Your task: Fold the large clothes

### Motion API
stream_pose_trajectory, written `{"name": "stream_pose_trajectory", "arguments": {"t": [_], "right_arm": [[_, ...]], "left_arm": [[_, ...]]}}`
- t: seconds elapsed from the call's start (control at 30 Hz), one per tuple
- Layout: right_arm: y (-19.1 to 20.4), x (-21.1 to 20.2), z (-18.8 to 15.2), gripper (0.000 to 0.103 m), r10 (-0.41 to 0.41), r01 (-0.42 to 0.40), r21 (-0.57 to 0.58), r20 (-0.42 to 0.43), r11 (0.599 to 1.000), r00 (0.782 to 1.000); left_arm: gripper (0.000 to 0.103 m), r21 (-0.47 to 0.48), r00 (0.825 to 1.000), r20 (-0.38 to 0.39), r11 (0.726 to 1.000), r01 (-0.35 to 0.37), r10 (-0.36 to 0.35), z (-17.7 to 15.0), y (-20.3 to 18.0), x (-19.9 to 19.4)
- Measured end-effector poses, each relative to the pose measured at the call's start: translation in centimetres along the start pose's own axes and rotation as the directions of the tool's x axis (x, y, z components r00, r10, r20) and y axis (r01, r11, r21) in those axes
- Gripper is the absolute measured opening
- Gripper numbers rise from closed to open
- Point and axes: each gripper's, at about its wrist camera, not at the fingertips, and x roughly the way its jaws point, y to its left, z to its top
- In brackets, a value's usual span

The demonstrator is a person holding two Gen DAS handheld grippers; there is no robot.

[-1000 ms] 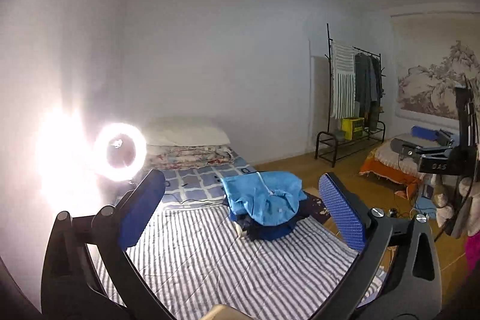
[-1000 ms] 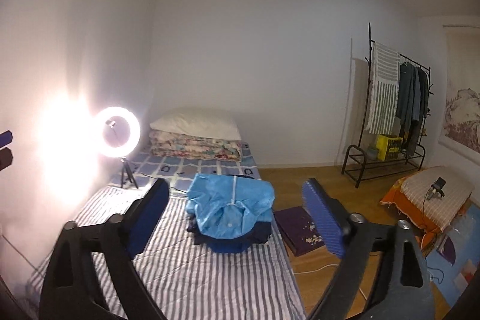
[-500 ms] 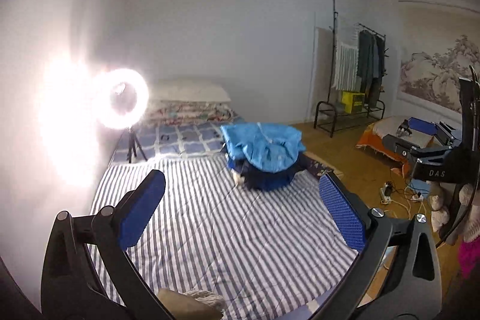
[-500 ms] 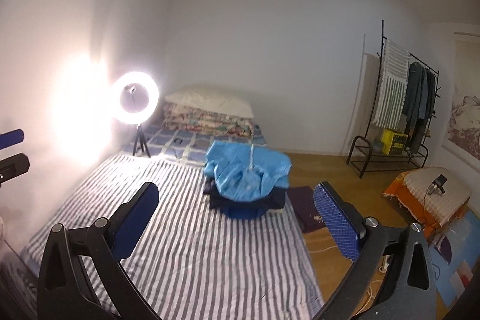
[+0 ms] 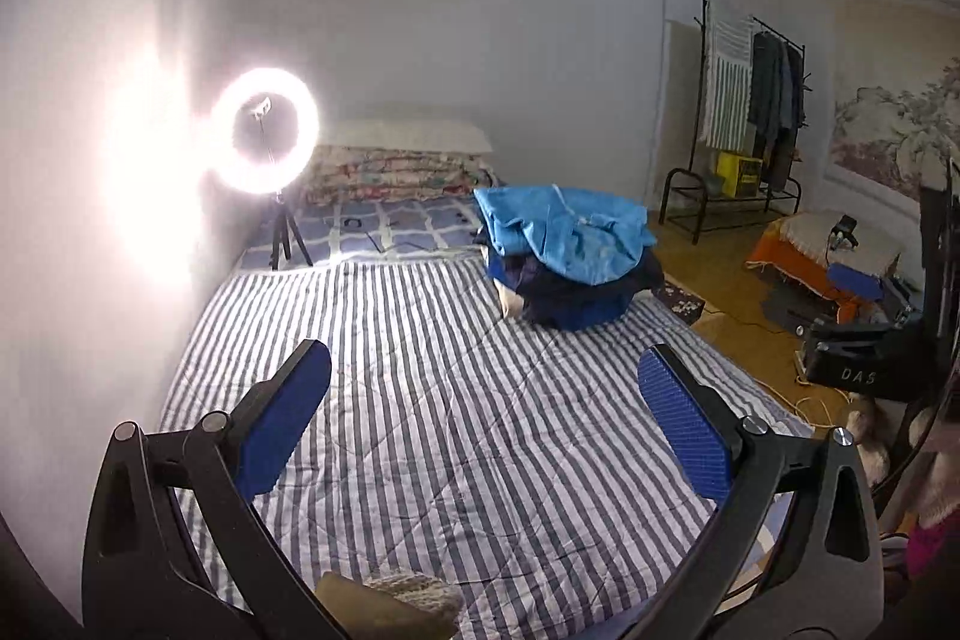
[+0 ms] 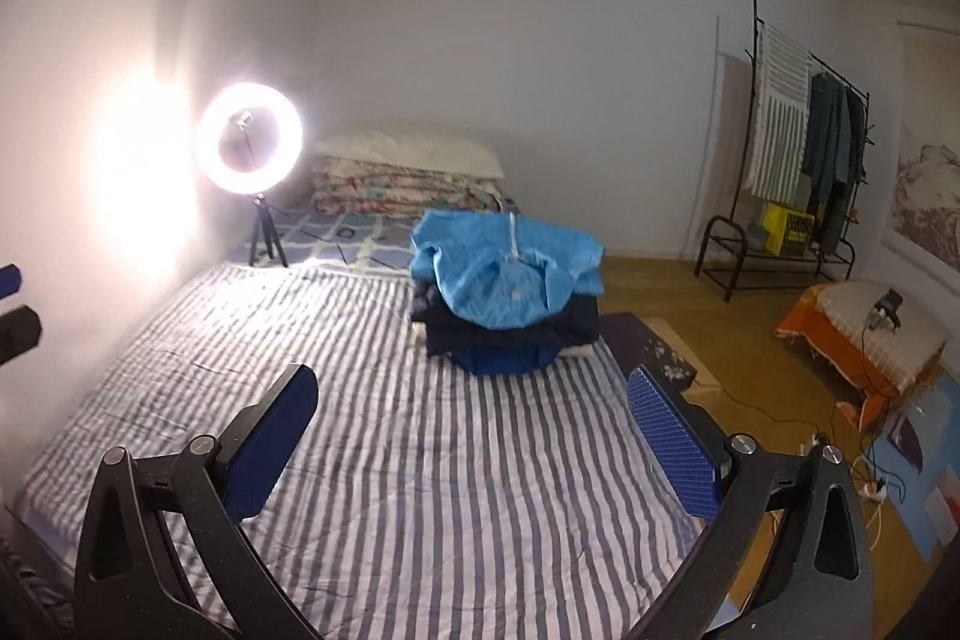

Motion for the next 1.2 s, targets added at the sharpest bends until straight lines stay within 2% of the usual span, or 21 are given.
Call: {"name": "stream_pose_trajectory", "arguments": {"t": [0.3,0.43,0.87,1.2], "right_arm": [[0.4,3.8,-3.0,0.103,-0.01,0.011,0.023,-0.02,1.0,1.0],[0.7,5.0,-4.0,0.103,-0.016,0.016,0.011,-0.043,1.0,0.999],[0.5,5.5,-3.8,0.103,0.01,-0.009,0.02,-0.047,1.0,0.999],[0.3,5.4,-3.8,0.103,0.007,-0.006,0.037,-0.045,0.999,0.999]], "left_arm": [[0.103,0.007,0.998,-0.049,1.0,-0.029,0.03,-2.0,0.9,3.7],[0.103,-0.012,0.998,-0.064,1.0,-0.019,0.018,-2.4,1.2,4.5],[0.103,-0.01,0.995,-0.096,1.0,-0.022,0.021,-2.9,0.5,5.4],[0.103,-0.012,0.996,-0.091,1.0,-0.024,0.023,-3.0,0.6,5.1]]}}
